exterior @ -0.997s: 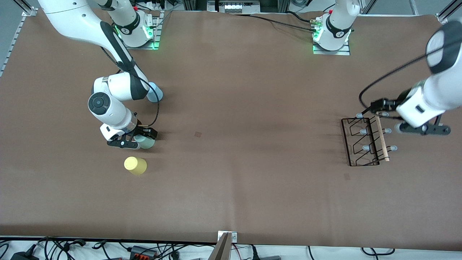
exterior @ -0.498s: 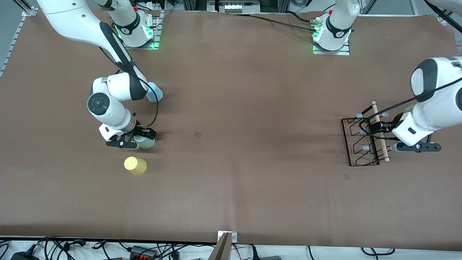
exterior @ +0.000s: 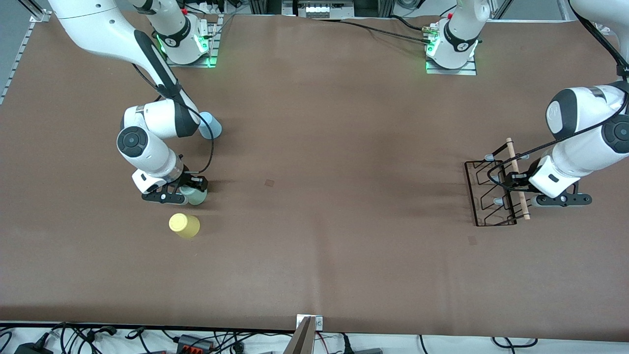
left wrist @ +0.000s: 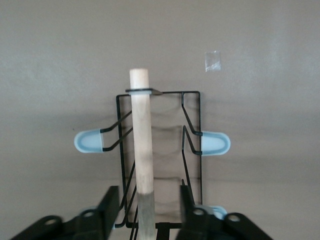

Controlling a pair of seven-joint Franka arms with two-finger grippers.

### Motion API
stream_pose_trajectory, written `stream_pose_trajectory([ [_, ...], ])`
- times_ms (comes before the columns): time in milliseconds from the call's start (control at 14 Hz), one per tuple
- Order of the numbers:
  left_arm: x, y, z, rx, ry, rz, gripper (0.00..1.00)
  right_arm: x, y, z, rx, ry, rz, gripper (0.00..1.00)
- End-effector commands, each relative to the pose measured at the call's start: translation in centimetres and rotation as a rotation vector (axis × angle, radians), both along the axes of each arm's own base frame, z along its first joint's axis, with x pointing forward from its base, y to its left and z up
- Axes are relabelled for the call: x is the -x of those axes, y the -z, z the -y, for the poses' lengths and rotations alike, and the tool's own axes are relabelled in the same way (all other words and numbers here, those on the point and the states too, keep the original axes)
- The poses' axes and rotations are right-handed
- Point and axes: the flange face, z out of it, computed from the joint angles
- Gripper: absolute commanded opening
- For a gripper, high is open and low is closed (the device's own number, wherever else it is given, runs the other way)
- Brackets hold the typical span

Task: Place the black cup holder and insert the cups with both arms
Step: 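Grasp the wooden handle with the left gripper and lift the holder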

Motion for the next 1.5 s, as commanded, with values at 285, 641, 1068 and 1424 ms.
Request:
stream_pose_trajectory([
  [285,1.2,0.6,0.2,-0.010,-0.017,-0.019,0.16,-0.3,-5.8,-0.8,0.009,-0.030,0.030,0.23],
  [641,0.1,-3.2,1.1,-0.020,-0.066,-0.041,0.04,0.6,-12.4,-3.5,0.025,-0.068,0.012,0.25],
  [1068,-0.9,-9.6,14.0,0.022,0.061,-0.076,0.01,1.7,-15.3,-4.9,0.029,-0.089,0.012,0.25],
  [1424,2.2,-10.1,30.1,0.077,0.047,-0.032,0.01,2.3,-15.8,-5.5,0.035,-0.095,-0.003,0.25],
])
